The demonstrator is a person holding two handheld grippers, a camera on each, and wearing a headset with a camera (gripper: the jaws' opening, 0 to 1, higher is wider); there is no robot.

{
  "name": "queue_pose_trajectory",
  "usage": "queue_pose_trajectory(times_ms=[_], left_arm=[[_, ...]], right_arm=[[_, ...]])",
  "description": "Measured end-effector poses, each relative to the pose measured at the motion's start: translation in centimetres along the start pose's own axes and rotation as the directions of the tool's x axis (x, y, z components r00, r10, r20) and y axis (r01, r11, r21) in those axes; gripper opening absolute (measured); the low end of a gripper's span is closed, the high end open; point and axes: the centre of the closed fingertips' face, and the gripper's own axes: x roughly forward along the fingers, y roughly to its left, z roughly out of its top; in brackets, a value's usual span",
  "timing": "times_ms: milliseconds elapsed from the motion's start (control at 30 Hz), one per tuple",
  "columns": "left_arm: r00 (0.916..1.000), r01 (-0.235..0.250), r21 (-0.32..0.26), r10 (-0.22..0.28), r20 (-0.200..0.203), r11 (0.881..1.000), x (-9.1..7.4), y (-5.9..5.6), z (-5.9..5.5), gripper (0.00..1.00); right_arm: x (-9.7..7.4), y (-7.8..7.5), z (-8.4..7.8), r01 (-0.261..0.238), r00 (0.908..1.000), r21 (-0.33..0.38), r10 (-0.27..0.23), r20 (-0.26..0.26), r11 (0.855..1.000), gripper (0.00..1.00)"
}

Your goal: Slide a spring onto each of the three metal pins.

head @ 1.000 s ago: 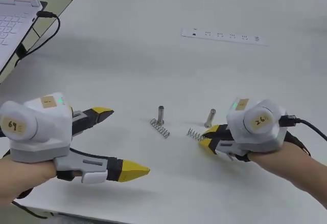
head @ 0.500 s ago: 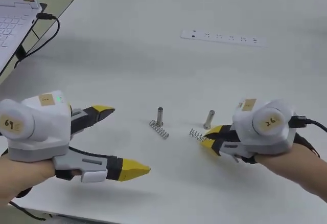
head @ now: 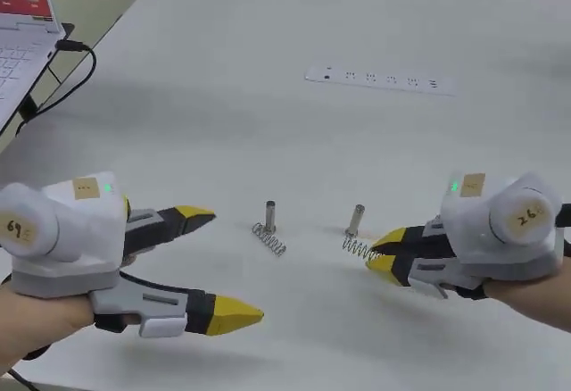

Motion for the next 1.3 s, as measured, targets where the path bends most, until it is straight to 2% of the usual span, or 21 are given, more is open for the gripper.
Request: queue_pose_trajectory(times_ms=[100,233,500,733,933,1033,1133,1300], left_arm=[[0.9997,0.023,0.018,-0.023,-0.008,1.000,0.5,-0.5,0.1,0.64],[0.9979,0.061,0.034,-0.060,-0.026,0.998,1.9,-1.1,0.3,0.60],[0.9913,0.128,0.088,-0.125,-0.041,0.988,4.7,-1.8,1.3,0.51],[0.9869,0.161,0.100,-0.159,-0.026,0.982,7.0,-2.1,2.5,0.44],[0.9815,0.190,0.117,-0.186,-0.045,0.975,8.4,-2.9,2.3,0.39],[0.9790,0.203,0.124,-0.200,-0.040,0.971,9.0,-3.5,2.4,0.35],[0.9823,0.187,0.143,-0.185,-0.030,0.972,9.6,-3.5,2.7,0.28],[0.9777,0.210,0.157,-0.208,-0.028,0.965,10.4,-4.3,2.9,0.24]], right_arm=[[-0.3,0.4,-0.2,-0.016,0.9998,-0.017,0.016,-0.009,1.000,0.08],[-0.7,1.1,-0.2,-0.038,0.9992,-0.027,0.038,-0.009,0.999,0.08],[-1.6,1.8,0.1,-0.045,0.9990,-0.058,0.045,0.002,0.997,0.08],[-2.1,2.1,0.5,-0.052,0.9983,-0.071,0.054,0.022,0.996,0.08],[-2.3,2.6,0.8,-0.075,0.9962,-0.103,0.079,0.036,0.992,0.08],[-2.4,2.8,0.8,-0.083,0.9955,-0.120,0.088,0.036,0.989,0.08],[-2.4,3.0,0.8,-0.090,0.9950,-0.149,0.096,0.030,0.985,0.08],[-2.5,3.3,1.2,-0.102,0.9937,-0.178,0.108,0.028,0.979,0.08]])
